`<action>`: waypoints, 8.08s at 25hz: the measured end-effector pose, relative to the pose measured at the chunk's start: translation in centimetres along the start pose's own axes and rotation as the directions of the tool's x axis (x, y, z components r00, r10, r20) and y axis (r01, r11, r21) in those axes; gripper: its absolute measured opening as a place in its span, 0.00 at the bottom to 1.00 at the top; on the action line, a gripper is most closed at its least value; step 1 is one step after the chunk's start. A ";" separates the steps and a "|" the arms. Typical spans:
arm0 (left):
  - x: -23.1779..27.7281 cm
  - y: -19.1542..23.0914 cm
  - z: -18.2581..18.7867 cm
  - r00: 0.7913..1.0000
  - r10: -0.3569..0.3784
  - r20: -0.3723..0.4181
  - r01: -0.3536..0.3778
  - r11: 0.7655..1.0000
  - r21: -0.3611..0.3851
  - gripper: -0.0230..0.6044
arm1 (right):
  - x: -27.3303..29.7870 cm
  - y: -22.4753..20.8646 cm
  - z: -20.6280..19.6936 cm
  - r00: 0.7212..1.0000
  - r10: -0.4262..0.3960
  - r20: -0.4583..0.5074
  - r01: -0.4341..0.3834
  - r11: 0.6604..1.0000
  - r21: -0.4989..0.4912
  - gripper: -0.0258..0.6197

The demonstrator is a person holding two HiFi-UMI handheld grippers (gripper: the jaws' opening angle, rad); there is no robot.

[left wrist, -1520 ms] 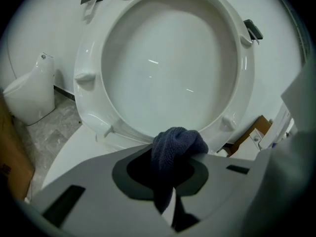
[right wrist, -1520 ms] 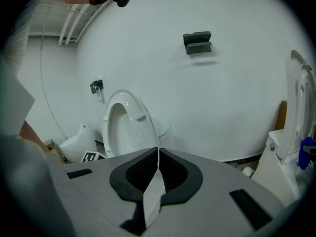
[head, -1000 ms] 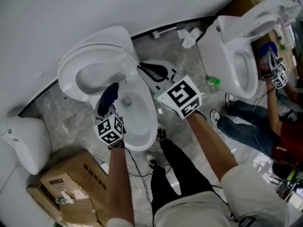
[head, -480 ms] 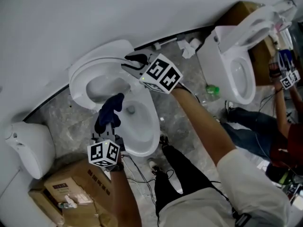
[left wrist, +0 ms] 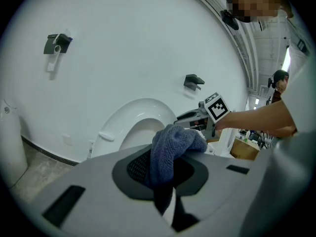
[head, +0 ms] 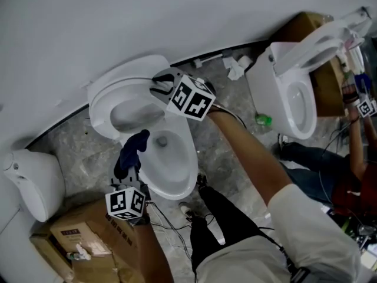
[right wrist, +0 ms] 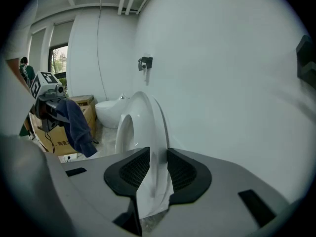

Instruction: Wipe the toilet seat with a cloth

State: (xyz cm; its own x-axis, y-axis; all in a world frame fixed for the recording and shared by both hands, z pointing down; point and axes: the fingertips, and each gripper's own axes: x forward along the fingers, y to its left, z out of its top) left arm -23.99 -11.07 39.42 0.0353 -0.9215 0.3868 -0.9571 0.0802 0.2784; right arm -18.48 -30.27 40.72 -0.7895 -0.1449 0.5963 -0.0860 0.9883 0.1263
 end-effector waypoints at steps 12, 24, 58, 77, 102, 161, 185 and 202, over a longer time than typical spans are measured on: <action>-4.5 2.0 -1.2 0.999 0.034 0.027 -0.034 0.999 0.002 0.10 | -2.6 2.8 -0.1 0.999 0.041 0.012 -0.042 0.997 0.065 0.24; -13.4 5.3 -2.7 0.978 0.179 0.102 -0.176 0.984 -0.037 0.10 | -6.1 7.7 -1.4 0.999 -0.009 -0.048 0.011 1.000 0.028 0.24; -26.4 1.8 -8.5 0.982 0.145 0.117 -0.143 0.989 -0.027 0.10 | -11.8 27.4 -12.4 0.942 0.099 -0.319 -0.166 0.968 -0.189 0.34; -26.3 0.1 -12.8 0.987 0.143 0.070 -0.139 0.989 -0.057 0.10 | -11.4 35.5 -21.0 0.841 0.273 -0.466 -0.383 0.910 -0.158 0.42; -22.3 1.5 -18.5 0.989 0.140 -0.041 -0.142 0.988 -0.064 0.10 | -4.5 44.0 -34.8 0.754 0.357 -0.552 -0.350 0.929 0.123 0.41; 8.6 14.1 -24.7 0.955 0.287 0.075 -0.279 0.955 -0.097 0.10 | -5.6 18.3 -22.2 0.973 -0.197 0.122 0.089 0.805 0.586 0.09; 17.2 0.9 -29.5 0.999 0.005 -0.047 -0.009 0.996 -0.093 0.10 | -9.2 17.7 -26.9 0.966 -0.252 0.059 0.164 0.773 0.613 0.10; 13.8 -13.5 -35.0 0.857 -0.444 -0.260 0.468 0.883 0.035 0.10 | -10.2 19.9 -26.9 0.961 -0.273 0.055 0.177 0.751 0.637 0.10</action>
State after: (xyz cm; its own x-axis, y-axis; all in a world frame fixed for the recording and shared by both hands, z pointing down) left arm -0.52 -11.57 71.74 0.5305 -0.7266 0.4367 -0.8385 -0.3739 0.3964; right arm 4.19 -10.45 58.49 -0.7681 -0.4061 0.4951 -0.5911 0.7469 -0.3044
